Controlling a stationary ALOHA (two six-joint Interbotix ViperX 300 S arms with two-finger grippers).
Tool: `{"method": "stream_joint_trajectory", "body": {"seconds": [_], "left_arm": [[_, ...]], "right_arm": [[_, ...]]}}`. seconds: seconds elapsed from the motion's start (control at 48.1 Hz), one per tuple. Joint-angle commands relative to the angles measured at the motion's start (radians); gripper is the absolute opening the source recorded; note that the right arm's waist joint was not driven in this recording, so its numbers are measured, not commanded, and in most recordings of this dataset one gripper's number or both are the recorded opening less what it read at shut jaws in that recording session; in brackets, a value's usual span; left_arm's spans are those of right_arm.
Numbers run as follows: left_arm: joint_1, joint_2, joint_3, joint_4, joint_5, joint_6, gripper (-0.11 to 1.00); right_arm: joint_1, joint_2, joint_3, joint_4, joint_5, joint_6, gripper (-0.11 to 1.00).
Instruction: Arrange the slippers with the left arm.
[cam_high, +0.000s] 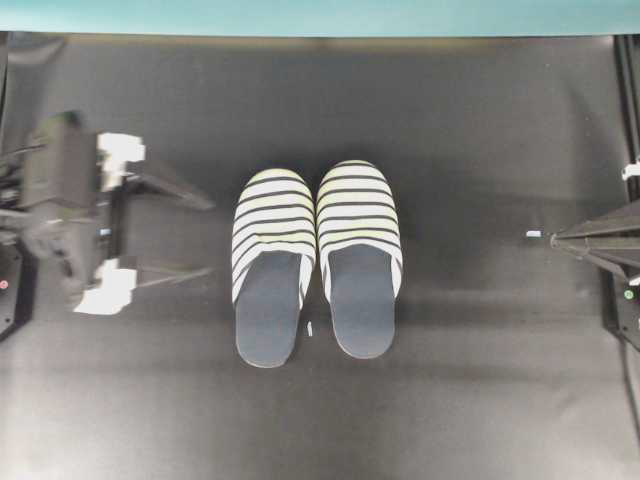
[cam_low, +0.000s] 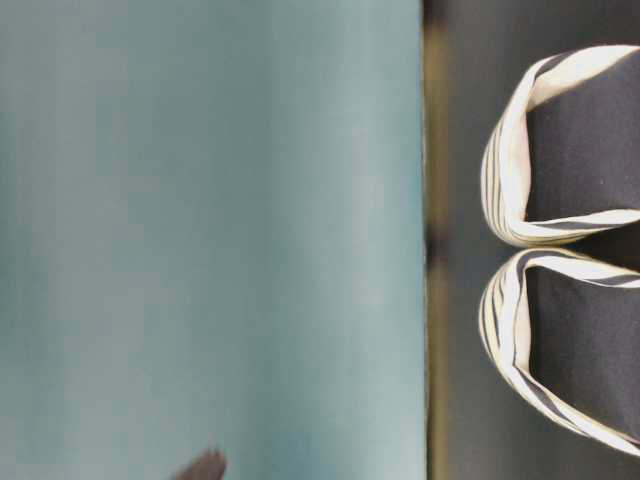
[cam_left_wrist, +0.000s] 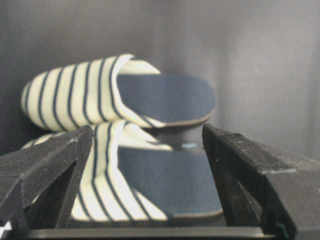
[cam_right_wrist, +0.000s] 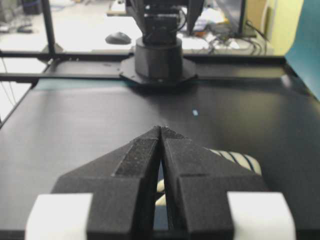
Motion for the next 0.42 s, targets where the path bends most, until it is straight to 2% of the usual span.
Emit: {"method": "stream_joint_trajectory", "body": {"seconds": [0.0,0.395], "left_arm": [[0.000,-0.049,0.026,0.002,-0.011,-0.002,0.85],[0.000,-0.201,0.106,0.002,-0.043,-0.002,0.85]], "right_arm": [[0.000,0.005,-0.005,0.002,-0.005,0.005,0.00],[0.002,0.005,-0.005,0.000,-0.008,0.006,0.00]]}}
